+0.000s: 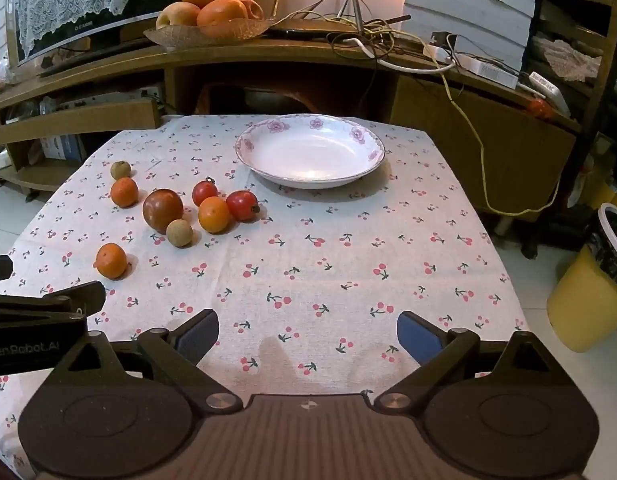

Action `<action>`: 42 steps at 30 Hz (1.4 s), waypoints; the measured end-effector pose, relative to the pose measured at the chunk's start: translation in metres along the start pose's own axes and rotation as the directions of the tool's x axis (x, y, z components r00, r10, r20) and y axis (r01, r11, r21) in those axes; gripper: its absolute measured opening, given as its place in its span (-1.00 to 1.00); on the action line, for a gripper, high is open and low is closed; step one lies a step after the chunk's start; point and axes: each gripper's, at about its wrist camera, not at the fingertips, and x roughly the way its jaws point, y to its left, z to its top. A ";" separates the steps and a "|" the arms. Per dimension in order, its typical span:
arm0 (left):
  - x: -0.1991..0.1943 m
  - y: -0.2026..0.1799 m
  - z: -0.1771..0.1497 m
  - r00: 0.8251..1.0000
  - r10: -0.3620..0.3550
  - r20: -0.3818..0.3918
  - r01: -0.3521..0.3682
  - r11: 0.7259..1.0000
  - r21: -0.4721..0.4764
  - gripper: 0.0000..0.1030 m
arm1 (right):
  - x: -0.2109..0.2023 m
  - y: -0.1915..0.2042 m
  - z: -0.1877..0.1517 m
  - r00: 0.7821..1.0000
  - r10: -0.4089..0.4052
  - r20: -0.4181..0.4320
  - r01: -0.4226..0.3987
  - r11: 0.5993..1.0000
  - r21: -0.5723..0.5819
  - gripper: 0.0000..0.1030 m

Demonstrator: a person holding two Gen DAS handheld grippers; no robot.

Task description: Organize fruits

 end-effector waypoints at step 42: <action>-0.002 -0.005 0.001 1.000 -0.008 0.017 0.007 0.999 0.032 1.00 | 0.001 0.001 -0.003 1.000 0.003 -0.005 -0.003 1.000 0.000 0.81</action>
